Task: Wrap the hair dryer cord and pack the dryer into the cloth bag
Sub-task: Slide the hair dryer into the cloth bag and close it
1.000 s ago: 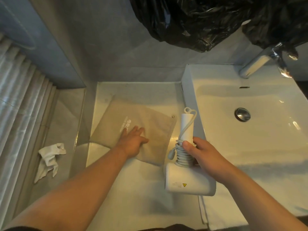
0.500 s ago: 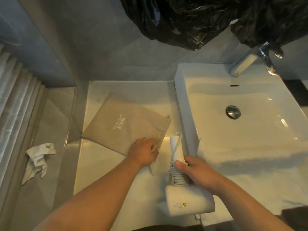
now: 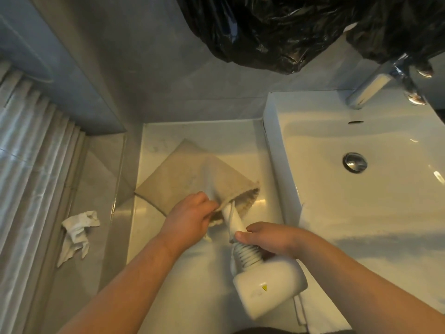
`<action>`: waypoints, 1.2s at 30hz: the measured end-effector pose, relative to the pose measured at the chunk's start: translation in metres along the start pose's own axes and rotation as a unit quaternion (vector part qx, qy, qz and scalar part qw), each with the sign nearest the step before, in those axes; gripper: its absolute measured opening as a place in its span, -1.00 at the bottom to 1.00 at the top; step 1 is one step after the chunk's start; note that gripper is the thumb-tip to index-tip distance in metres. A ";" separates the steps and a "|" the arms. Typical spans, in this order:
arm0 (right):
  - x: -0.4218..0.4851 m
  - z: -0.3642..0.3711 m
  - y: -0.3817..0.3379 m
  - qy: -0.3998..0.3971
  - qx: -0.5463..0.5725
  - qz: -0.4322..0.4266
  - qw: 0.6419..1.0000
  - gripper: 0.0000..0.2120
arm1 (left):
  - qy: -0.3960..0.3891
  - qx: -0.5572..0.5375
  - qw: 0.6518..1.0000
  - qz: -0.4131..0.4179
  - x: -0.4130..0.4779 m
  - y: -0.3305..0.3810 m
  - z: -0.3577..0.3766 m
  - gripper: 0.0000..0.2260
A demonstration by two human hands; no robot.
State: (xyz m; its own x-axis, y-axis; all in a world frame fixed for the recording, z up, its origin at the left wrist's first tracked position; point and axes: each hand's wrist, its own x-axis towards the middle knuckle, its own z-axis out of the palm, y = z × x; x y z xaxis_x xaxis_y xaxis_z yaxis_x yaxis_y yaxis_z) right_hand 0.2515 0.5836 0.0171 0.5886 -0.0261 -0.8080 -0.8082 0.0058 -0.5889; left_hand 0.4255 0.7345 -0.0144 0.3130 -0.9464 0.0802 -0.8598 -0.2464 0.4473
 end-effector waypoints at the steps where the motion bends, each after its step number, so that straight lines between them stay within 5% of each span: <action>1: 0.008 0.001 -0.005 -0.003 -0.001 -0.001 1.000 -0.69 | 0.005 0.019 1.000 0.024 -0.005 -0.001 -0.002 -0.76; 3: 0.023 0.001 -0.012 0.012 0.026 0.001 1.000 -0.49 | 0.005 0.027 0.999 0.043 -0.014 -0.003 -0.005 -0.75; 6: 0.044 0.000 -0.016 0.030 0.142 0.014 0.989 -0.62 | 0.003 0.019 1.000 0.014 -0.031 -0.011 0.004 -0.78; 9: 0.061 0.000 -0.017 0.045 0.204 0.018 0.978 -0.71 | 0.056 -0.107 0.973 -0.195 -0.056 0.000 0.021 -0.67; 11: 0.068 0.003 -0.018 0.053 0.219 0.023 0.974 -0.66 | 0.099 -0.238 0.891 -0.373 -0.071 0.023 0.030 -0.51; 13: 0.072 0.007 -0.019 0.060 0.234 0.023 0.970 -0.64 | 0.055 -0.458 0.732 -0.501 -0.077 0.048 0.035 -0.45; 15: 0.076 0.011 -0.019 0.059 0.240 0.019 0.969 -0.60 | 0.004 -0.619 0.570 -0.540 -0.075 0.061 0.038 -0.48; 16: 0.077 0.012 -0.020 0.057 0.245 0.019 0.968 -0.57 | 0.000 -0.645 0.540 -0.541 -0.072 0.061 0.040 -0.45; 20: 0.076 0.013 -0.021 0.057 0.238 0.013 0.970 -0.63 | 0.043 -0.671 0.516 -0.530 -0.062 0.054 0.045 -0.37; 23: 0.060 0.000 -0.026 0.105 0.022 -0.011 0.994 -0.63 | 0.056 -0.678 0.508 -0.529 -0.062 0.049 0.048 -0.39; 27: 0.049 -0.019 -0.019 0.380 -0.266 -0.086 0.882 -0.69 | 0.072 -0.684 0.497 -0.529 -0.065 0.044 0.054 -0.39; 30: 0.067 -0.024 -0.012 0.314 -0.302 -0.086 0.896 -0.46 | 0.082 -0.687 0.488 -0.532 -0.064 0.045 0.056 -0.39; 36: 0.084 -0.020 0.005 0.288 -0.268 -0.096 0.914 -0.79 | 0.116 -0.700 0.446 -0.545 -0.058 0.040 0.060 -0.65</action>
State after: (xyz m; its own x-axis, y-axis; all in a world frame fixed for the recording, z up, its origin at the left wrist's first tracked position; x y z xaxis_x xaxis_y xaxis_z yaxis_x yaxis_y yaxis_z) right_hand 0.2969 0.5615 -0.0536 0.7379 -0.4983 -0.4552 -0.6749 -0.5419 -0.5008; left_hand 0.3485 0.7667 -0.0543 0.4104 -0.3359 -0.8478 0.8989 -0.0077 0.4381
